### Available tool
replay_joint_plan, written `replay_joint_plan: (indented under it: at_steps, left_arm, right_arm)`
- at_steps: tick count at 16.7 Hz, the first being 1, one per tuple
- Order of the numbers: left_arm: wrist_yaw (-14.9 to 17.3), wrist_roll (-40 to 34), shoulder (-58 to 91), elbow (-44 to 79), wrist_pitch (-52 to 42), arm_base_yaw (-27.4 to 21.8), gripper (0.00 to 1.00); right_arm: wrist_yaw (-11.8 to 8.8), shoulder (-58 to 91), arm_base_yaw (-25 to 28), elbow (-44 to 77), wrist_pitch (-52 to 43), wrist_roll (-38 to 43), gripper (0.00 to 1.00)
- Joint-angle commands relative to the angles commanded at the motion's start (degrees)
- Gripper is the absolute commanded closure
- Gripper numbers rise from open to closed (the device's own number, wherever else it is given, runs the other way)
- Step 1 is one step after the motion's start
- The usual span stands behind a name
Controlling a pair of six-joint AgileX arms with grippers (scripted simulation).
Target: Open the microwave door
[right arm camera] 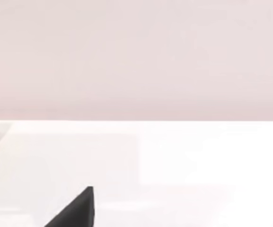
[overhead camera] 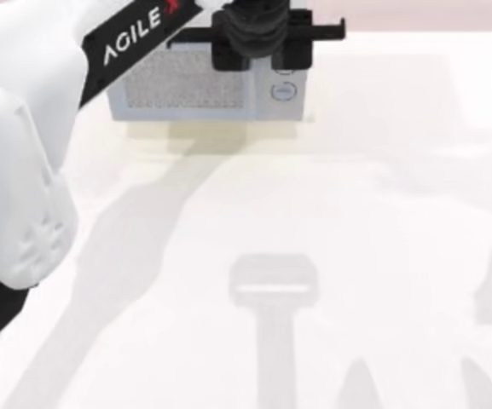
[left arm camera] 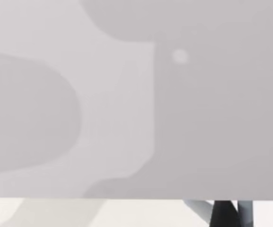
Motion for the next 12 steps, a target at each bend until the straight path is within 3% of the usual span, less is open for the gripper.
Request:
replay_joint_plan:
  at_steps: [12]
  left_arm:
    - [-0.8,-1.6,-7.4,-12.6,4.7,-1.8,1.00]
  right_arm:
    - [0.0,0.0,0.0,0.0,0.0,0.0,0.00]
